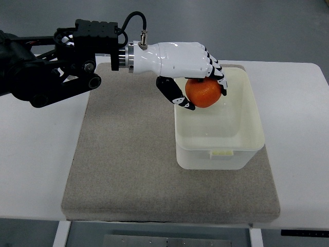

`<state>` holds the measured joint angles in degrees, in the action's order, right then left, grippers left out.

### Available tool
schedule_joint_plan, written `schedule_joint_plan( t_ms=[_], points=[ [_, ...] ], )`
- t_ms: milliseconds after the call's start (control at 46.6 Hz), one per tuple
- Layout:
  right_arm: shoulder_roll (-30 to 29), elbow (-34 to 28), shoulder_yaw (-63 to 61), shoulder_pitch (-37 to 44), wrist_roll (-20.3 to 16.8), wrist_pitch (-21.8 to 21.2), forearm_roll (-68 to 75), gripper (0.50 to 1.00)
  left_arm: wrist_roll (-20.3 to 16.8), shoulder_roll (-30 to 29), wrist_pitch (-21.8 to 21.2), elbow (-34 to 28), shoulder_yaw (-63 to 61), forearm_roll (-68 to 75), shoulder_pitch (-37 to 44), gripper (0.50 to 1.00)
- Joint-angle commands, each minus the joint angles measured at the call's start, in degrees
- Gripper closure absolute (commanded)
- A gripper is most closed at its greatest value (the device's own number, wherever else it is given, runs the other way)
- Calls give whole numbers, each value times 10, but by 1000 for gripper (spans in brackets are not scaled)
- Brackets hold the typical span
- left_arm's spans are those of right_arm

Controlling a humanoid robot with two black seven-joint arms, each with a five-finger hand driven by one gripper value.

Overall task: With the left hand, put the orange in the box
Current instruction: 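Lift the orange with the left hand and carry it over the box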

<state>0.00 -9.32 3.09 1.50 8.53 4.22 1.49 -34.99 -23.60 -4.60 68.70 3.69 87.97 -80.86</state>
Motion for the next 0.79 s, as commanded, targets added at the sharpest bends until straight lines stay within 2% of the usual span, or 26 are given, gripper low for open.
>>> schedule_joint_plan(
  t_ms=[0,236,772],
  points=[
    [0,0,0,0,0,0,0,574,0,7,0,-6,-4,1,7,1000],
    [0,0,0,0,0,0,0,574,0,42,0,-44,-8,1,33,1000],
    [0,0,0,0,0,0,0,574,0,60,1,-72,-23,1,58,1000]
  ],
)
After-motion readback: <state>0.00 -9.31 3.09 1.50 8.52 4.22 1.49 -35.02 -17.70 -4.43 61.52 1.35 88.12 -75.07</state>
